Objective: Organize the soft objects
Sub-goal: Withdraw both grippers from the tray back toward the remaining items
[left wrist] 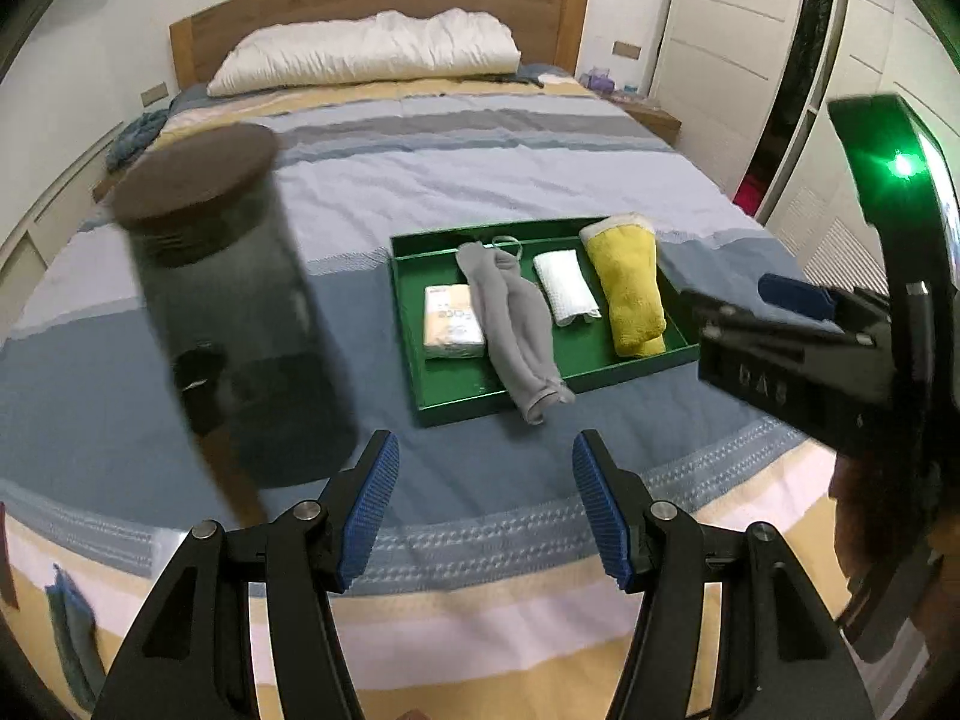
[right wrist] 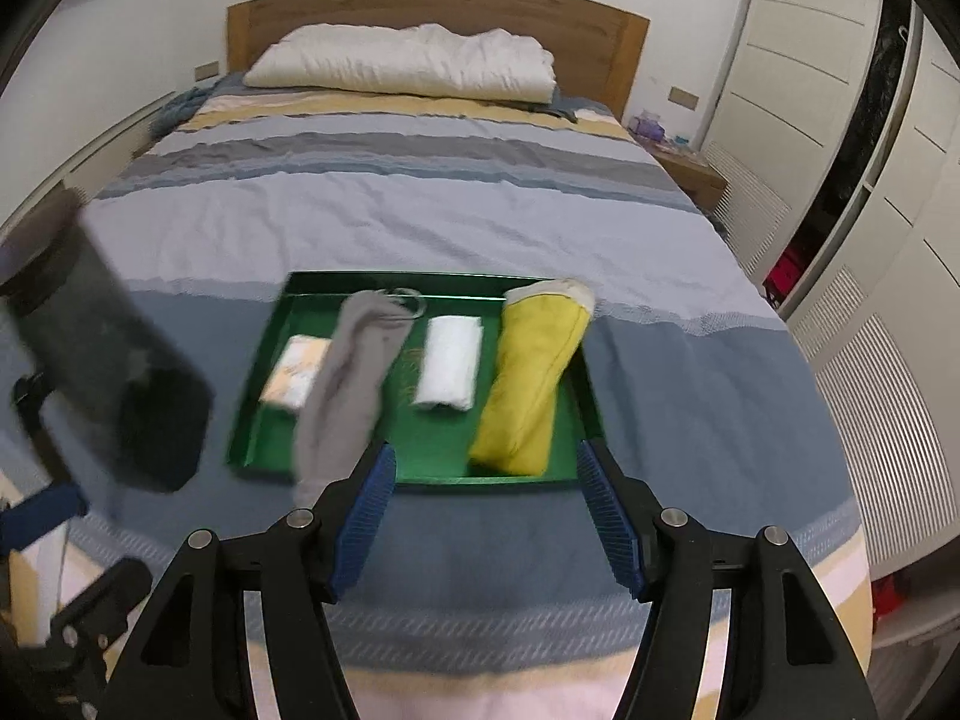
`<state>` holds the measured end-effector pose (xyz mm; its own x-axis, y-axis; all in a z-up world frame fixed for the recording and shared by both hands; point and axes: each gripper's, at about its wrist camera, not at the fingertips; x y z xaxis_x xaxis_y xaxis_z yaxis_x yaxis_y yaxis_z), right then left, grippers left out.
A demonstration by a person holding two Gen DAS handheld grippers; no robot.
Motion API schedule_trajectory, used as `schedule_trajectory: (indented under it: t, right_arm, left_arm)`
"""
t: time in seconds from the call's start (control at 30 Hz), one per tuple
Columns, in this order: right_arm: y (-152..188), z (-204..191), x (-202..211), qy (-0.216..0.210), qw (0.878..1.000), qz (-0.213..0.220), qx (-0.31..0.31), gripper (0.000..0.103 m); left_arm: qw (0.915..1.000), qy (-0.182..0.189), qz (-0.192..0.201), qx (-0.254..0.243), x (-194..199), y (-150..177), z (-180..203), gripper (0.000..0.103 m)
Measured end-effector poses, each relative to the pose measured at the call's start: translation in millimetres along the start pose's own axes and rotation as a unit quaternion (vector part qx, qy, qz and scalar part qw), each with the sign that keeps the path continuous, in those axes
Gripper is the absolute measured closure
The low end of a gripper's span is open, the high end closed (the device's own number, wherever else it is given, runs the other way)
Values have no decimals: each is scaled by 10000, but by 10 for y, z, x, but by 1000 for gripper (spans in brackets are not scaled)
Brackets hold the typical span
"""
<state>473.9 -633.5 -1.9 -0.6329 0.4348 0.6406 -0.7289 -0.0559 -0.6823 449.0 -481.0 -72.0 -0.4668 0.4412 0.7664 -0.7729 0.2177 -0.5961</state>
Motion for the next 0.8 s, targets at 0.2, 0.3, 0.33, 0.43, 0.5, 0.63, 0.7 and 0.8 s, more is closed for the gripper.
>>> schedule_trajectory:
  t: [0.2,0.3,0.33,0.43,0.5,0.63,0.7,0.8]
  right_arm:
    - [234,-127,679,-85,9998,167,21,38]
    - [350,-188,981,-229,9996,118,-90,33]
    - [383,-222,1056,-283,9995,89,-90,33]
    - [499,-403,1310,-425,9990,-7,-134,33]
    - [560,-514,1467,-465,9987,-20,-188,33]
    - [757,-985,1712,-652,9976,-164,-179,33]
    - [882,-1324,1792,-786,9965,-283,-87,33]
    - [1018,-1806,1845,-1066,9928,-553,4,33]
  left_arm:
    - [10000,-45,-29,19,457,175,-226,48]
    - [9997,-229,-58,-24,709,260,-446,43]
    - [9995,-318,-57,24,832,300,-575,43]
    - [9986,-522,-40,98,1066,414,-868,43]
    - [9973,-720,-64,158,1214,557,-1148,43]
    - [9929,-1153,-206,186,1349,922,-1670,42]
    - [9907,-1302,-345,183,1377,1088,-1910,42]
    - [9876,-1421,-550,383,1380,1311,-2298,42]
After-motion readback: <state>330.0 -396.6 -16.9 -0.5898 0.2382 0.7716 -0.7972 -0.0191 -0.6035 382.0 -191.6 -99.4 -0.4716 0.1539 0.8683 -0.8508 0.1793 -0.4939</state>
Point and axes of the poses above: each gripper's, at about its wrist camera, not at the fingertips, and x roughly against the way its jaws point, z to its right, y to its underside, and after that the axes turned 12 degrees about y, right-handed
